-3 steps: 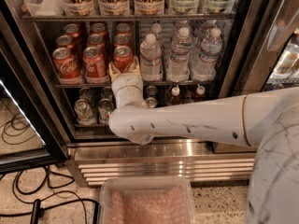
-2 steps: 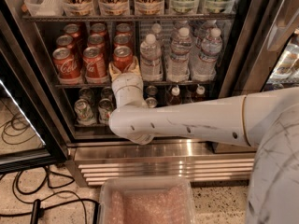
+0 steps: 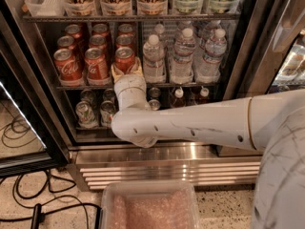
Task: Pick coke can from middle shelf of fridge
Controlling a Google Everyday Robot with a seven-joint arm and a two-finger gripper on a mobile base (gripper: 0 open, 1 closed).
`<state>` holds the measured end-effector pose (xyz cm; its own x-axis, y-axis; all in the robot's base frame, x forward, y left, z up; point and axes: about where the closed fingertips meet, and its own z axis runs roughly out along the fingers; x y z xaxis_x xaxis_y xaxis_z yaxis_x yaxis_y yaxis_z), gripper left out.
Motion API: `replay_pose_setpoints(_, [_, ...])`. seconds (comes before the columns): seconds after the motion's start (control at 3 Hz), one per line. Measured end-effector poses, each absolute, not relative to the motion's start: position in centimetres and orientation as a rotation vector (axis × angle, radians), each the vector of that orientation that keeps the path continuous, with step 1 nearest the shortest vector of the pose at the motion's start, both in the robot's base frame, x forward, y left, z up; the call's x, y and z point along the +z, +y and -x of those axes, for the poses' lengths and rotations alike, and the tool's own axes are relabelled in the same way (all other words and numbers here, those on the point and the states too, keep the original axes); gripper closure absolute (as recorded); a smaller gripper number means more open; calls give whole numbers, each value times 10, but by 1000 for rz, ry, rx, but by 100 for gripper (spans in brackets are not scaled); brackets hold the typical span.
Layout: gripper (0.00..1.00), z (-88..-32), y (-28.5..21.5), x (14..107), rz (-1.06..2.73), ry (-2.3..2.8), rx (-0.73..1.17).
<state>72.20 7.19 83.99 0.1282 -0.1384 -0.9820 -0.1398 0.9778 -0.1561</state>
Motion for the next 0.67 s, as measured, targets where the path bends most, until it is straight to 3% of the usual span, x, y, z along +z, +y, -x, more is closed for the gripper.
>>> replay_pose_setpoints(0.67, [100,-706,69,871,187,1400,71])
